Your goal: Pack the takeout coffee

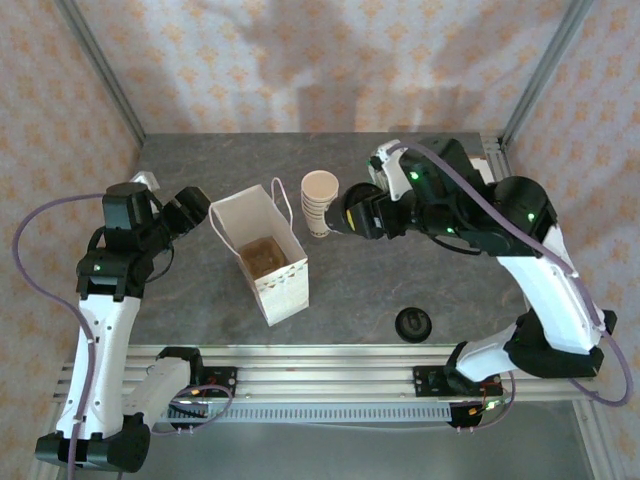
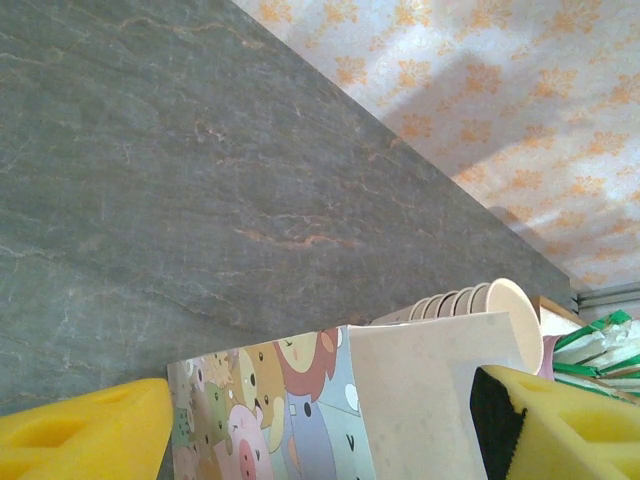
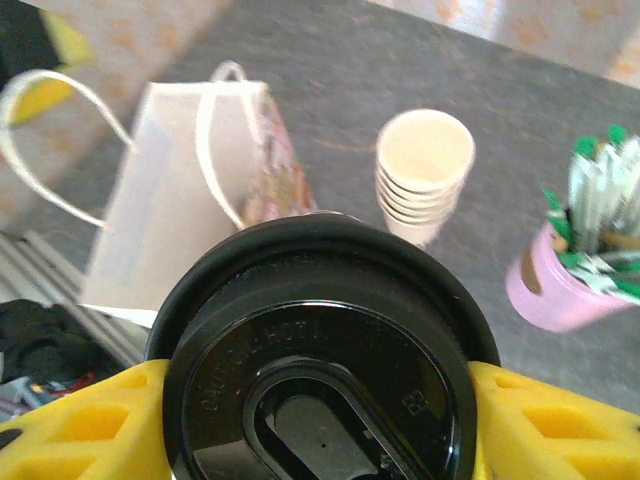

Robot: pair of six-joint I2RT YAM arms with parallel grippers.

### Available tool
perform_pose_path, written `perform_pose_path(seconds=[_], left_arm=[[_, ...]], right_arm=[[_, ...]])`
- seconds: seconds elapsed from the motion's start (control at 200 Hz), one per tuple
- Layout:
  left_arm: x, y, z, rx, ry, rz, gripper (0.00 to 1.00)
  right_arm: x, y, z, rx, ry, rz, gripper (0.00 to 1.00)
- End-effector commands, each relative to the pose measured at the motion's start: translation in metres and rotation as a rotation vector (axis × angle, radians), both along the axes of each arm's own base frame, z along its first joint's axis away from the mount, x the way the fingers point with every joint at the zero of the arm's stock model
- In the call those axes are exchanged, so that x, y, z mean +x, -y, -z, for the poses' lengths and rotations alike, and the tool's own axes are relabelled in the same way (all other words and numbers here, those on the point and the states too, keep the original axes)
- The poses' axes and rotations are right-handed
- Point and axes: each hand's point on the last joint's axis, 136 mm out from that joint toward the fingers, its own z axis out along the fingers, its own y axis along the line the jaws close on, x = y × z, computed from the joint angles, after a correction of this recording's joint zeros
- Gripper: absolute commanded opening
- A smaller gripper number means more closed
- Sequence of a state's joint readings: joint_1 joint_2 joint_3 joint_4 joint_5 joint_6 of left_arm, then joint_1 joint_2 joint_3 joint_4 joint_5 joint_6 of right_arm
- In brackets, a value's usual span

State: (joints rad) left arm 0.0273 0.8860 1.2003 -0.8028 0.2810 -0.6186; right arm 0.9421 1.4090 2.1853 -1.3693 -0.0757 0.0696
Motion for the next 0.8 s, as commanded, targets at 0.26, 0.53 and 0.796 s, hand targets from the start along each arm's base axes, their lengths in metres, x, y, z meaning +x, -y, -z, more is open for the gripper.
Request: perform_pose_path(seconds=[0.26, 0.53, 0.796], left_arm=[[0.000, -0.009, -0.003, 0.050, -0.011, -0.027, 0.79], [0.001, -0.011, -0.001, 0.055, -0.017, -0.035, 0.79], [0.003, -0.010, 0.007, 0.058, -0.032, -0.026, 0.79]], right_arm=[[-0.011, -0.105, -0.003, -0.070, 0.049, -0.305, 0.58], [-0.001, -0.145, 0.048, -0.173, -0.032, -0.359, 0.58], [0.009, -0.166, 0.087, -0.250, -0.094, -0.364, 0.58]])
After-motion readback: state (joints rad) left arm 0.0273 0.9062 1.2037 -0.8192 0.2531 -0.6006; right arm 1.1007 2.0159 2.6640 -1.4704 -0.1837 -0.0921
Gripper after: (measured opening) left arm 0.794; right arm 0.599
